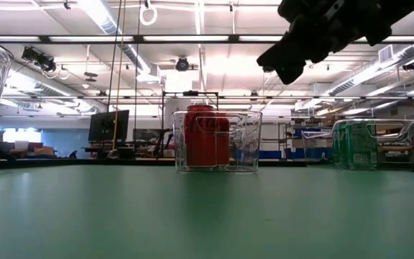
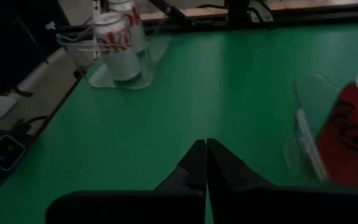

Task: Sort soda cans
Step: Move the bottom left transparent bin to the top left of the table

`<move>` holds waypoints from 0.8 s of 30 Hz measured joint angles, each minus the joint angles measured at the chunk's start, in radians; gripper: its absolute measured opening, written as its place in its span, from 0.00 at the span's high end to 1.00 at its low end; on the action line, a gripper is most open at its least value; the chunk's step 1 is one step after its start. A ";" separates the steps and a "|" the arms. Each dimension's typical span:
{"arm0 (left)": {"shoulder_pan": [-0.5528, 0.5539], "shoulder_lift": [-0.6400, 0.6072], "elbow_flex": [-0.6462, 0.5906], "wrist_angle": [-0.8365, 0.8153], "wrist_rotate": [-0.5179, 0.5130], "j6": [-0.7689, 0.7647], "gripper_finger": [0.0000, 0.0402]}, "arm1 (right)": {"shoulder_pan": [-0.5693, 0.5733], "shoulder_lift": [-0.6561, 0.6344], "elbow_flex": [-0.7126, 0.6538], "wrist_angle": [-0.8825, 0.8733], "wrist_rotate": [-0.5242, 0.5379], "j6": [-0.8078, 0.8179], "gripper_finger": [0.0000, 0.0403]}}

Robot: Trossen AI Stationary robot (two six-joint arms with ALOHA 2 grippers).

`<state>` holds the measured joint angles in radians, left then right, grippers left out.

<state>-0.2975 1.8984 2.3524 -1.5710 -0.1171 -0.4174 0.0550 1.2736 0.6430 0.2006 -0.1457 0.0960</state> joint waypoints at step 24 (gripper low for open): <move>-0.478 0.158 -0.002 0.000 -0.216 -1.007 1.00 | 0.219 0.001 0.000 0.077 0.166 0.096 1.00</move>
<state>-0.7751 2.0569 2.3505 -1.5710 -0.3329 -1.4248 0.2735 1.2743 0.6430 0.2771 0.0204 0.1917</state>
